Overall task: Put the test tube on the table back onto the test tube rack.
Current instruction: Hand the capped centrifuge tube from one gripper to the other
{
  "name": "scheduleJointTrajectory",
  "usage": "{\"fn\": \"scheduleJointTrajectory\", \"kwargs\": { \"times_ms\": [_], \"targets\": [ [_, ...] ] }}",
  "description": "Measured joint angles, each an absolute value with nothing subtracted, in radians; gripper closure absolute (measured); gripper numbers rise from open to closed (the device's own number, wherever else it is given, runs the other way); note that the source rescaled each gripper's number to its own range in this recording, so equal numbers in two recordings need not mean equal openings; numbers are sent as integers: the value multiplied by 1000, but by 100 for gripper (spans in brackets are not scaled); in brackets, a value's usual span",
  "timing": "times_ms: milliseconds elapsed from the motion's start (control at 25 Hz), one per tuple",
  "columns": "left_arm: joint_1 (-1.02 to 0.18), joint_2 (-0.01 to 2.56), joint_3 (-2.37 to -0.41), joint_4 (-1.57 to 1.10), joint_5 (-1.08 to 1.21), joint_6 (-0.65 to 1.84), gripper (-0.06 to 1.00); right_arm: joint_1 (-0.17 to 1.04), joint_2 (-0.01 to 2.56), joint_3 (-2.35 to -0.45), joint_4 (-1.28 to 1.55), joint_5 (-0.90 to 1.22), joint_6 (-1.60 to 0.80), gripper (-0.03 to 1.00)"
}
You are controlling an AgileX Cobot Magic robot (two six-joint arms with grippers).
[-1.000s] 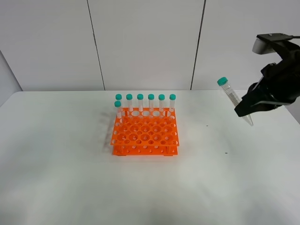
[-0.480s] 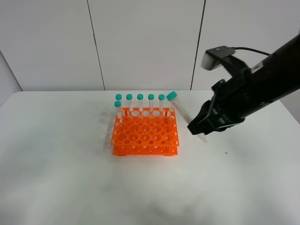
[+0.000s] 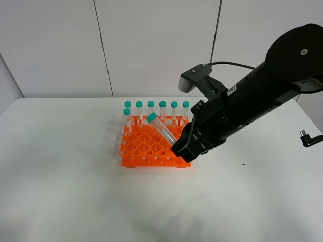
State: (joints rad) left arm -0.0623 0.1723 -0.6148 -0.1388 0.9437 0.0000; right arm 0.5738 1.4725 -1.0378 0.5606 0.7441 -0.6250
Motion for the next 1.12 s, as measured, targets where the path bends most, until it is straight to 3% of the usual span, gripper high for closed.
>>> {"fn": "scheduleJointTrajectory", "kwargs": {
  "times_ms": [280,520,800,1120],
  "targets": [
    [-62,607,-683,-414,733,154,-3,574,1473,-1038,561,721,-628,95],
    [-63,959,-739,-767,638,466,-3,574,1473,-1038,569,685,-628,95],
    [-135,1205,-778,-1249,634,854,-3,574,1473,-1038,583,660,-628,95],
    [-255,1386,-779,-1598,632,1093,-3,574,1473,-1038,588,660,-628,95]
  ]
}}
